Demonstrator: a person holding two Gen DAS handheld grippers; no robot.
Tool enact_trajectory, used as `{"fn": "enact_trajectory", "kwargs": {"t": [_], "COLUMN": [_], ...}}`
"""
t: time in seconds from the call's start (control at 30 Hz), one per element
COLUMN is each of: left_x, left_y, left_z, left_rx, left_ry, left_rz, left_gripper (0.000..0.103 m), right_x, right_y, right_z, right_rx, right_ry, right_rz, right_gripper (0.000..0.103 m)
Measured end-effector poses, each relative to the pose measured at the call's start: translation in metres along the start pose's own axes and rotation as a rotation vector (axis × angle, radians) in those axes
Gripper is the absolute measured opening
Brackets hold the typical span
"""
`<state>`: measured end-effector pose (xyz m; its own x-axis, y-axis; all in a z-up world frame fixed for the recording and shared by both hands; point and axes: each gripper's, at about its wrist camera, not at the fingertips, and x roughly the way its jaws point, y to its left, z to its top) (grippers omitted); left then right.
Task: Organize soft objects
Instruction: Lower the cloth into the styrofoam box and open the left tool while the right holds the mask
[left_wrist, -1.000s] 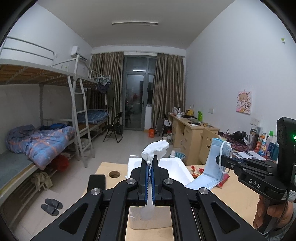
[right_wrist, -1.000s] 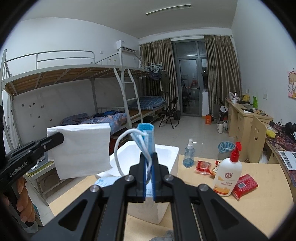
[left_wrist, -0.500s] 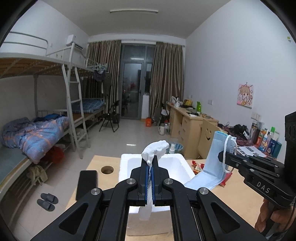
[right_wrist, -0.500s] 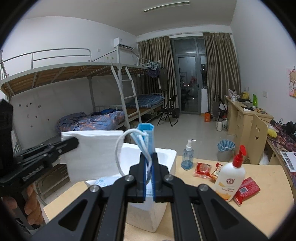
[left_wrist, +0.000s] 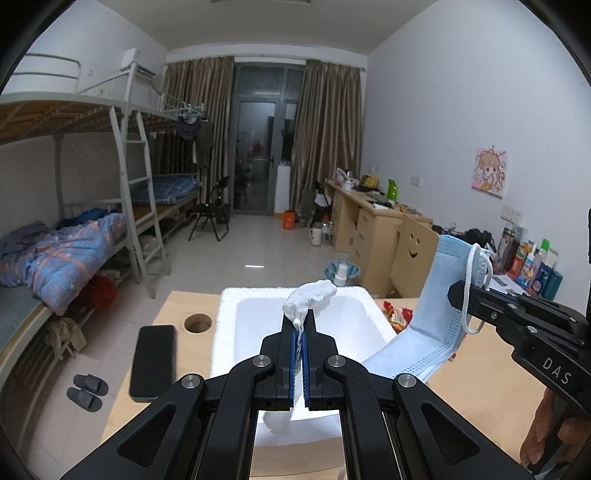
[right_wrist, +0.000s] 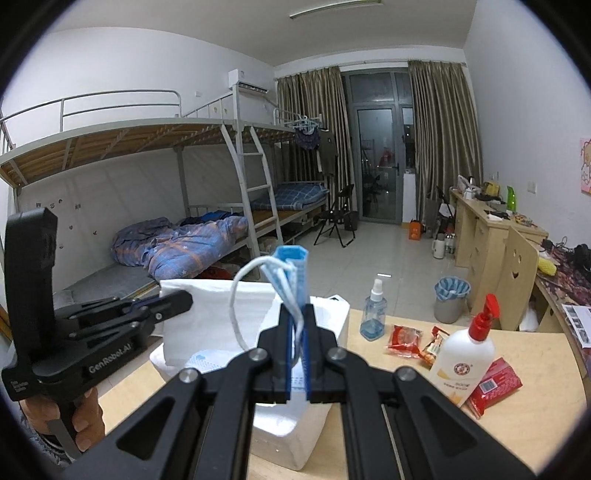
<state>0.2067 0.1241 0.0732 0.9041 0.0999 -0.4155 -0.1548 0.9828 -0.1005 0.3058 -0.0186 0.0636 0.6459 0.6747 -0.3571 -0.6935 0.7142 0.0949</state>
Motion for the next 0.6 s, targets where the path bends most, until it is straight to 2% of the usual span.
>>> {"fn": "enact_trajectory", "kwargs": {"t": [0.6], "left_x": [0.045], "left_y": [0.004], "left_z": [-0.006], "left_rx": [0.012], "left_ry": [0.095], "left_rz": [-0.039], "left_gripper": [0.003], "right_x": [-0.005], "right_y": [-0.006], "right_z": [-0.002], "right_rx": [0.02], "right_ry": [0.004], "right_rz": [-0.022], "right_gripper": [0.007]}}
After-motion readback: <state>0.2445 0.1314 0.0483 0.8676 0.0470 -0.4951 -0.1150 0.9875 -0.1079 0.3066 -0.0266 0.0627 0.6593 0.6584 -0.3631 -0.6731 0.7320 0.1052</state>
